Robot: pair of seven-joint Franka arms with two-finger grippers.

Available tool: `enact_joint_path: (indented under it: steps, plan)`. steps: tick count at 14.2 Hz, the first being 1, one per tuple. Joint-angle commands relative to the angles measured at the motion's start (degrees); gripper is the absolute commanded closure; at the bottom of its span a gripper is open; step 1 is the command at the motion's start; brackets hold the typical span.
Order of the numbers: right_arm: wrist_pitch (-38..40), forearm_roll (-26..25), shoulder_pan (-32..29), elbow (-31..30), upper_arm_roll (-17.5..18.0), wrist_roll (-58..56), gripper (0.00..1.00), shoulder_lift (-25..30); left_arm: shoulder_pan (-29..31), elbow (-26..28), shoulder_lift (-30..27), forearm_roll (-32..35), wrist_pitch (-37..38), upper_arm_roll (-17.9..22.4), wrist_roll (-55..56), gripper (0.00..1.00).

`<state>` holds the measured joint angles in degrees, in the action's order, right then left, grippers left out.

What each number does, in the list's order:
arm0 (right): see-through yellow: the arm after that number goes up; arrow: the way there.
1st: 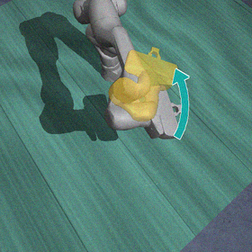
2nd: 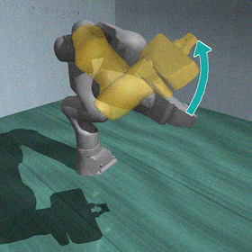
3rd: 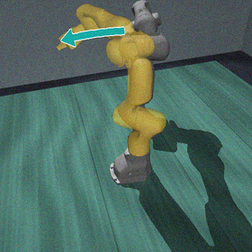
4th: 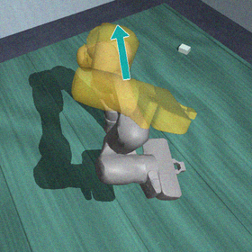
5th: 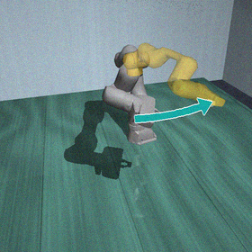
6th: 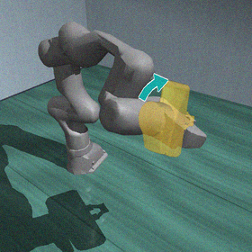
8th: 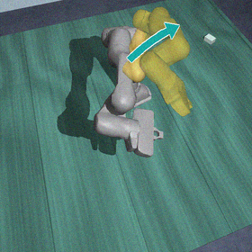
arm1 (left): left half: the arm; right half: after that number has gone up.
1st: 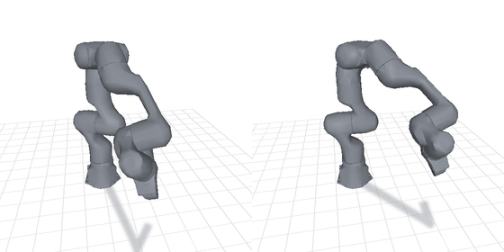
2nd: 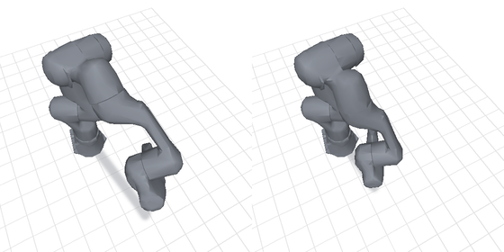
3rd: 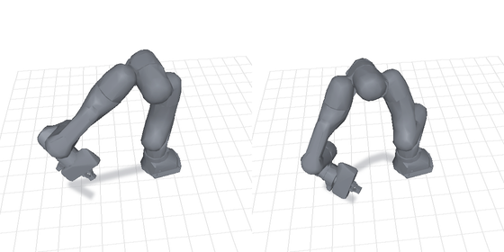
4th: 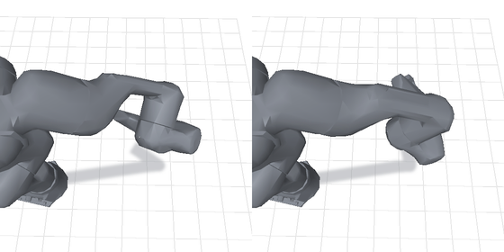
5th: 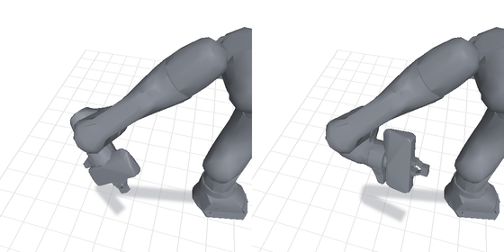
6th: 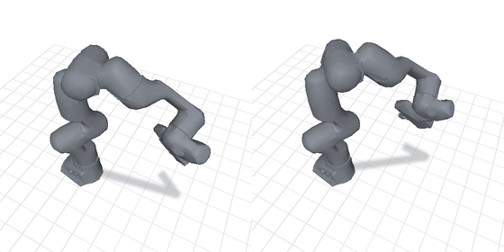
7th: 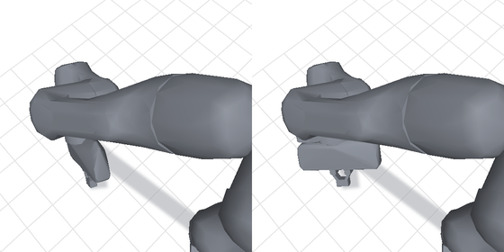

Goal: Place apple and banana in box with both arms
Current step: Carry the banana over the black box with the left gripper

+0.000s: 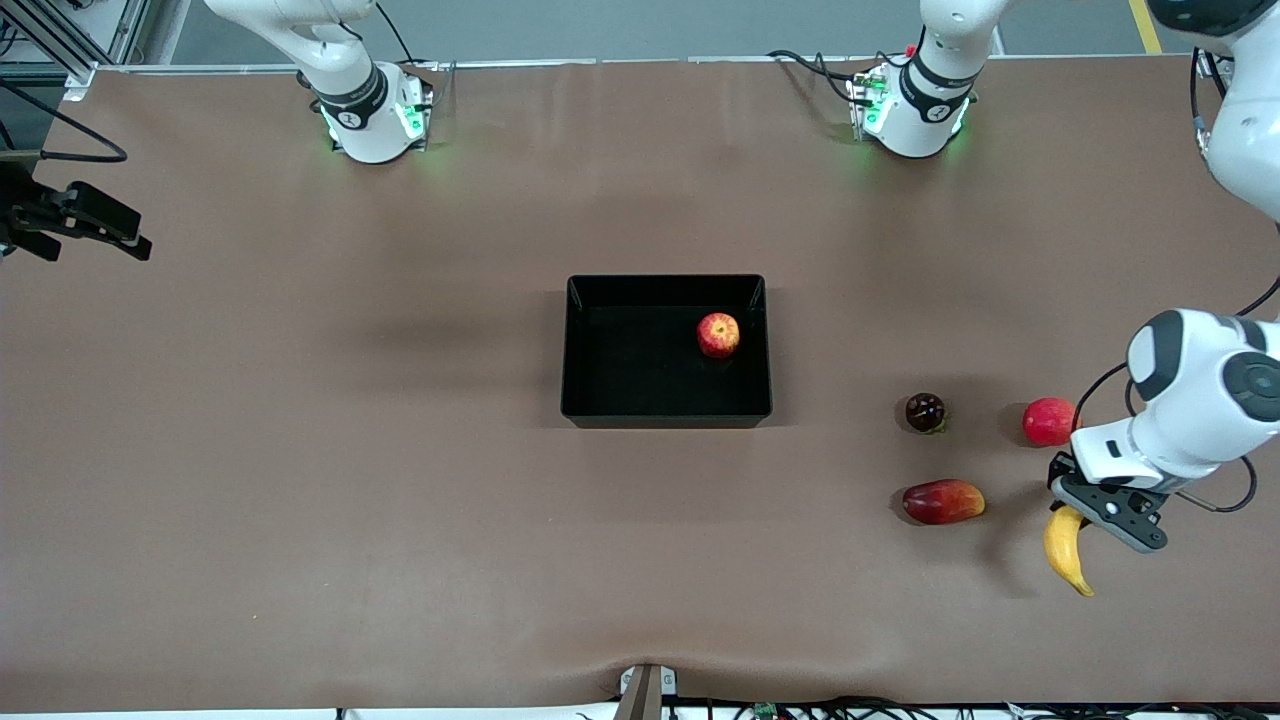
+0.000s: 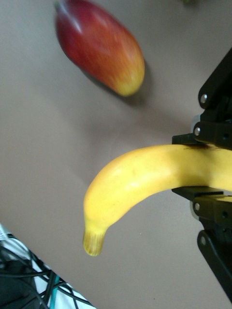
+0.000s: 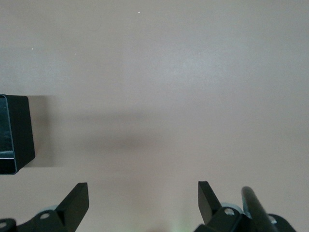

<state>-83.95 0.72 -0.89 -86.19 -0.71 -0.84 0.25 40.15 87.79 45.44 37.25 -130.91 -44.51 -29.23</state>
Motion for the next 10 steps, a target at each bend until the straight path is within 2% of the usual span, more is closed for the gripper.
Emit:
enact_joint_path:
  steps: [1, 3, 6, 10]
  plan:
    - [0.63, -0.01, -1.22, -0.29, 0.98, -0.65, 0.0, 0.72, 0.54, -6.3, -0.88, -3.58, 14.31, -6.27, 3.27, 1.0]
    - [0.72, -0.01, -1.39, -0.38, 0.98, -0.65, 0.0, 0.72, 0.63, -7.2, -1.06, -3.24, 20.66, -11.28, 12.13, 1.0]
    - [0.8, -0.01, -1.39, -0.47, 0.98, -0.74, 0.0, 0.72, -0.51, -7.02, -2.02, -3.07, 23.76, -16.3, 26.81, 1.0]
    - [1.24, -0.01, -1.48, -0.56, 0.98, -0.74, 0.0, 0.72, -7.62, -7.11, -2.11, -3.41, 27.89, -19.82, 47.89, 1.0]
